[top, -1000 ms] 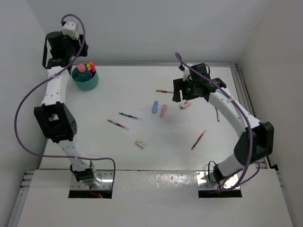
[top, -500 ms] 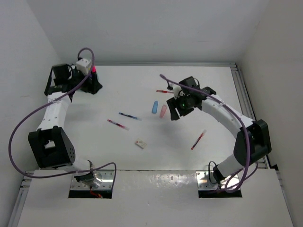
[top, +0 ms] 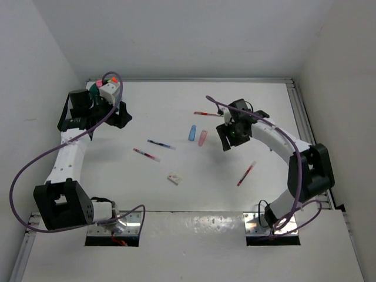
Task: Sort the stationery into containers
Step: Grab a piece of stationery with the right arm
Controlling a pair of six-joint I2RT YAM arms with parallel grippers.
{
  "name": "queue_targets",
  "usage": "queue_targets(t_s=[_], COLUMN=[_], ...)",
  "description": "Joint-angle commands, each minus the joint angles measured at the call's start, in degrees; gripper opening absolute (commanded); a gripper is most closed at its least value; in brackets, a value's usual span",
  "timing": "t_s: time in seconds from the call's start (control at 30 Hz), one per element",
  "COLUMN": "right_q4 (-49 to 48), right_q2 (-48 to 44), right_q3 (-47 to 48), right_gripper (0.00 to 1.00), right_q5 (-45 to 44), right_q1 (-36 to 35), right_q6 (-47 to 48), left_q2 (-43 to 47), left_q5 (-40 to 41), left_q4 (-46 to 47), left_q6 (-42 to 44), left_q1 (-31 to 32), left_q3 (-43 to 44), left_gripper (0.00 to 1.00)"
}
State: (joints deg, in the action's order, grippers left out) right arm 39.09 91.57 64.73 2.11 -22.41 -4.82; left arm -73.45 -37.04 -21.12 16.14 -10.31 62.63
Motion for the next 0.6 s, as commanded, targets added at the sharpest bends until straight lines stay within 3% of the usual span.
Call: queue_targets(t_s=[0.0,0.27,0.57], right_q4=[1.1,6.3,-2.2], right_q2=[-2.0,-8.0,-10.3], right_q3=[-2.7,-13.6,-22.4], right_gripper=[0.61,0.64,0.61], right_q5=[-1.1,-0.7,-5.2], right_q1=[3.6,12.7,11.0], right_q6=[-8.2,-23.2,-33.0], left_q2=[1.3,3.0,0.3], left_q5=[3.9,10.9,15.6], left_q4=[-3.2,-8.1,-11.5], left_q6=[1.0,-4.5,-5.2], left_q1=[1.5,1.6,1.2], left_q3=[2.7,8.0,11.5], left_gripper=[0.76,0.76,0.8])
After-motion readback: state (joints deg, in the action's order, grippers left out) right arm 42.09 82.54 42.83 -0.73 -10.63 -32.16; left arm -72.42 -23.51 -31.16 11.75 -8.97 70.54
